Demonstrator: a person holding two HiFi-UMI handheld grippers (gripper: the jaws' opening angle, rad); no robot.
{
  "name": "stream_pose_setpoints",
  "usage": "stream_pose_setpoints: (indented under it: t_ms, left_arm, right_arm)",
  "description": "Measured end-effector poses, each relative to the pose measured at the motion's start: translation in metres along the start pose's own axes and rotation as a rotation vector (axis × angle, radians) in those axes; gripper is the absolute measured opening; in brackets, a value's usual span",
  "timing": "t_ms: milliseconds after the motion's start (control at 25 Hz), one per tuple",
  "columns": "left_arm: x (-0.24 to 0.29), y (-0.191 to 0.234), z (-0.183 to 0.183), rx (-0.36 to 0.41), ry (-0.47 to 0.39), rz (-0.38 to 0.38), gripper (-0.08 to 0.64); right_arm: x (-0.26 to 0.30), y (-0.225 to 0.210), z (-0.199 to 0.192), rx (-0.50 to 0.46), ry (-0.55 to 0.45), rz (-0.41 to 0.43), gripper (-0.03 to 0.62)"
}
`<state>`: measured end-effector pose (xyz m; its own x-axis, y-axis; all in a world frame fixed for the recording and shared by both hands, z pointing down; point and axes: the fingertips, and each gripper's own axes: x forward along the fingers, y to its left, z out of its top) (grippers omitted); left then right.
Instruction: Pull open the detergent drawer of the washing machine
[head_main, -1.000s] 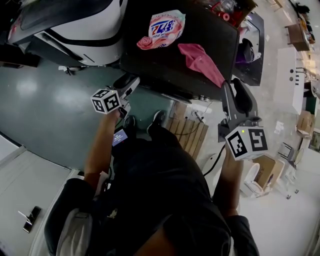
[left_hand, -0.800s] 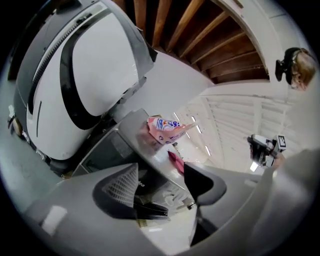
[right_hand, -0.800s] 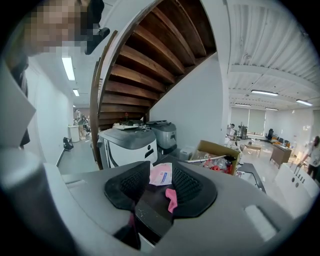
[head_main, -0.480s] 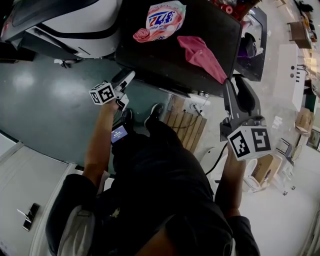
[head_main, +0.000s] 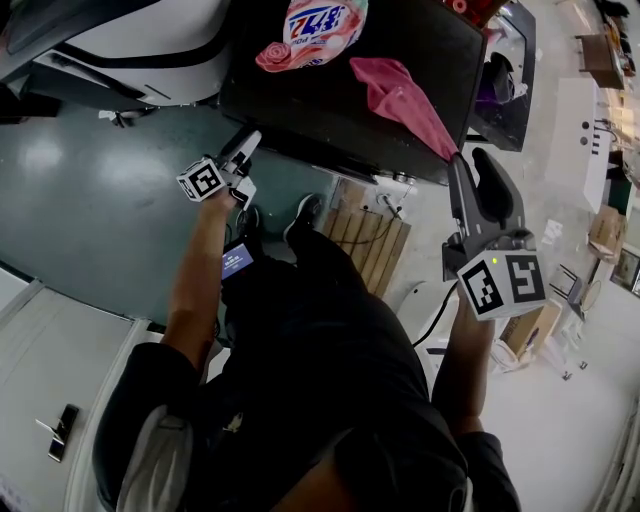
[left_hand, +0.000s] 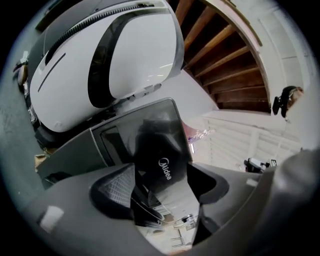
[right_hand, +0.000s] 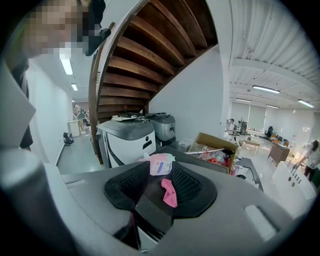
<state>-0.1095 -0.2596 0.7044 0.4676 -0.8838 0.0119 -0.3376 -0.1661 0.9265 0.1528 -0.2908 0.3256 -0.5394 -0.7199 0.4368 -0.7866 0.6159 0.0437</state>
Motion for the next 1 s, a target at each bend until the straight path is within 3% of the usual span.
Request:
stream_pose_setpoints:
  t_ms: [360, 720, 1000]
  left_arm:
    - [0.000, 0.004, 0.006, -0.082, -0.116, -0.108, 0.353]
    - [0.016, 0.006, 0.003, -0.125, -0.147, -0.210, 0.354]
    - [0.023, 0.002, 0.007, -0.203, -0.220, -0.384, 0.357]
  right_arm:
    - [0.005, -0.011, -0.013, 0.008, 0.033, 0.002, 0.120]
    - [0.015, -0.016, -0.032, 0.011, 0.080, 0.010, 0.120]
    - [0.020, -0.020, -0.055, 0.014, 0.129, 0.009, 0.120]
